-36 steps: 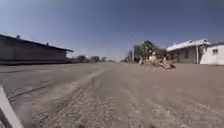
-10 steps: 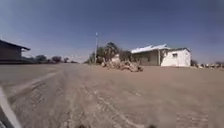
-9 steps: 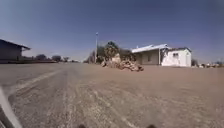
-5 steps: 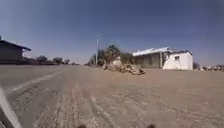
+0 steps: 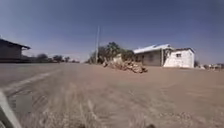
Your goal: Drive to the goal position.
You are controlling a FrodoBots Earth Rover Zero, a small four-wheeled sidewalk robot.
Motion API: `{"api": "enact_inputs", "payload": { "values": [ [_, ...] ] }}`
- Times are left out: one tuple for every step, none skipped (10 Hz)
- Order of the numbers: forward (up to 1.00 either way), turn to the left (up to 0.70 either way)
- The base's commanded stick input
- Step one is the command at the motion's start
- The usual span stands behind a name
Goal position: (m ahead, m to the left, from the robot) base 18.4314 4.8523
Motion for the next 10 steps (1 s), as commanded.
{"api": "enact_inputs", "payload": {
  "values": [
    [0.70, 0.00],
    [0.70, 0.00],
    [0.70, 0.00],
    [0.70, 0.00],
    [0.70, 0.00],
    [0.70, 0.00],
    [0.70, 0.00],
    [0.70, 0.00],
    [0.70, 0.00],
    [0.70, 0.00]
  ]
}}
